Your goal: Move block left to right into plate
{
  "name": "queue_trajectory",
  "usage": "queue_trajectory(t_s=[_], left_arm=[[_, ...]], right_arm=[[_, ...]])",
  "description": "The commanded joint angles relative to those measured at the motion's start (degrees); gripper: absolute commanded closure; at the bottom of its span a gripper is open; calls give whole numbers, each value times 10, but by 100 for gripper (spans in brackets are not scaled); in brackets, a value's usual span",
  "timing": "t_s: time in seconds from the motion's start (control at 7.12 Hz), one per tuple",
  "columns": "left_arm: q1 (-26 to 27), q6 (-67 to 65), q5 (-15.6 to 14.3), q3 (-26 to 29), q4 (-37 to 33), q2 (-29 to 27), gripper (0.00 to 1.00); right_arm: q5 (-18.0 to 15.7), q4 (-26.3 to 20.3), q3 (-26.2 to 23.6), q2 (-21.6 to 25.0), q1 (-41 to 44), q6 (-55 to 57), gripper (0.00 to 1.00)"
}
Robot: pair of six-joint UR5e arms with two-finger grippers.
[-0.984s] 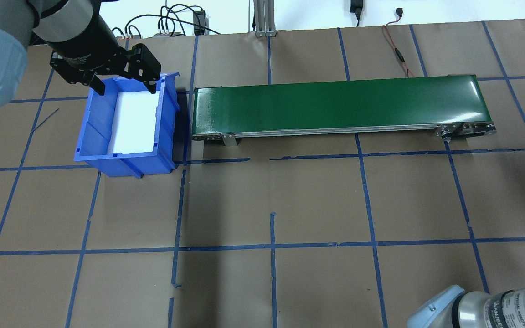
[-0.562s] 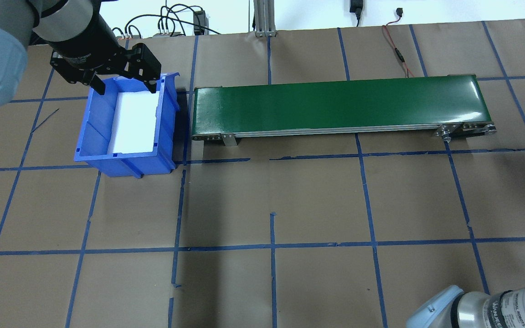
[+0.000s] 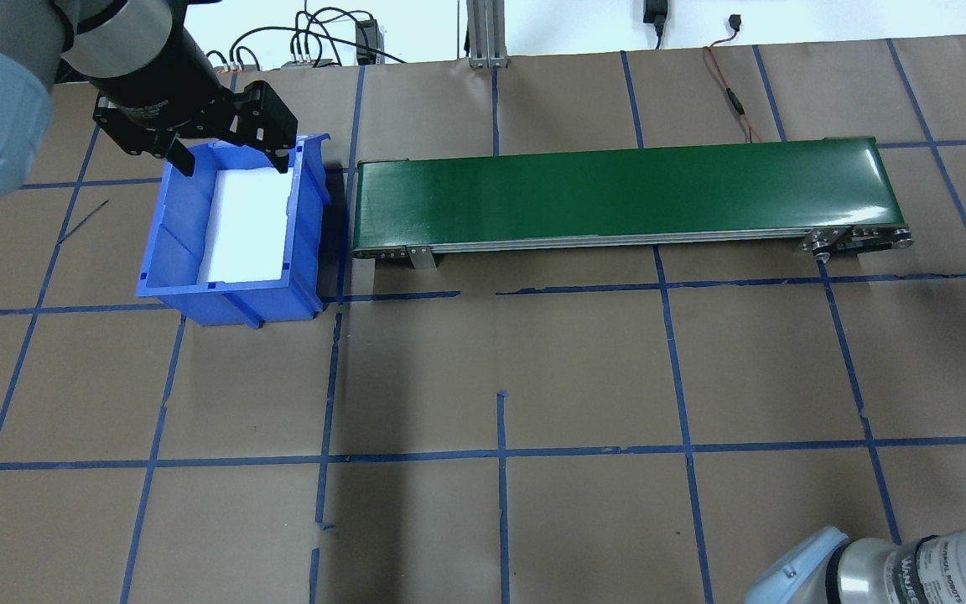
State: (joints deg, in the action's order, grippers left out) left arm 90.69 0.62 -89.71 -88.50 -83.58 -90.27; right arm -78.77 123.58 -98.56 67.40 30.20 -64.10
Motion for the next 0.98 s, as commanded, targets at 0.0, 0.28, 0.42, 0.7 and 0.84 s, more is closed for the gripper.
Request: queue_trajectory(t_s=[0.0,0.28,0.42,0.7,0.84], left_arm=[[0,0,0,0,0,0,0],[0,0,1,1,0,0,0],[0,0,1,1,0,0,0],[0,0,1,1,0,0,0],[0,0,1,1,0,0,0]], right_arm=[[-8,-5,1,36,49,21,0],[-57,-66,1,116,116,75,0],[-71,-103,3,141,155,123,0],[-96,-215,19,216,259,270,0],[-142,-270,50,236,335,357,0]])
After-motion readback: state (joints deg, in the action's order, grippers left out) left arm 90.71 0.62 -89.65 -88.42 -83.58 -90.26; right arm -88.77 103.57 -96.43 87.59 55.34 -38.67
